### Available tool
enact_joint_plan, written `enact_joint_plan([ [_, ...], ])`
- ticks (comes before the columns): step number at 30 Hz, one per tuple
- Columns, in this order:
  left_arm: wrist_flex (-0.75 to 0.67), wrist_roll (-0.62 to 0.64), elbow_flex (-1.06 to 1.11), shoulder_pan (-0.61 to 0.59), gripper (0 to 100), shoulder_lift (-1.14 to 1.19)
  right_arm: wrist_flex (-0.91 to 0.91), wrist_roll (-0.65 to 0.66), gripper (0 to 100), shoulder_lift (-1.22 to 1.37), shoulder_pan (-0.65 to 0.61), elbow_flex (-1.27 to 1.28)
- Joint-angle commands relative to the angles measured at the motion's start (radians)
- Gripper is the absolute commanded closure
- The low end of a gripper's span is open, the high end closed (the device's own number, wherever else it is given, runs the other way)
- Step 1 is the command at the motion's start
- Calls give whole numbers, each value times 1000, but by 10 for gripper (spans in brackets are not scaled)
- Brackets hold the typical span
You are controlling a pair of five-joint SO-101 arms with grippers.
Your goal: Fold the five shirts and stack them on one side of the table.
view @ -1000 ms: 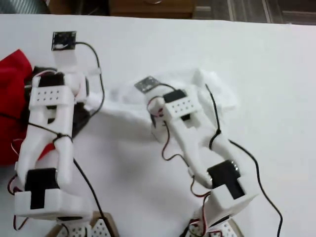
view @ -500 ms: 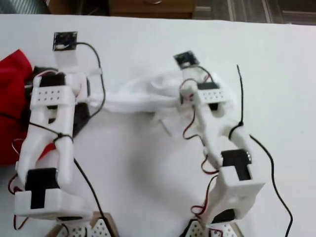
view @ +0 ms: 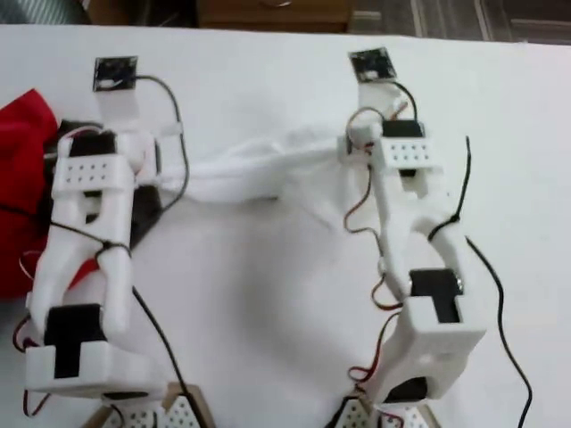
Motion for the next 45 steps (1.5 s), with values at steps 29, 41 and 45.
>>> enact_joint_plan([
  [29,-2,-6,-16,5,973,-51,677,101,737,-13,-357,-49],
  [41,5,-6,-7,5,973,-51,283,106,737,-4,-291,172],
  [45,6,-6,-7,5,973,-51,203,106,738,1,-234,172],
])
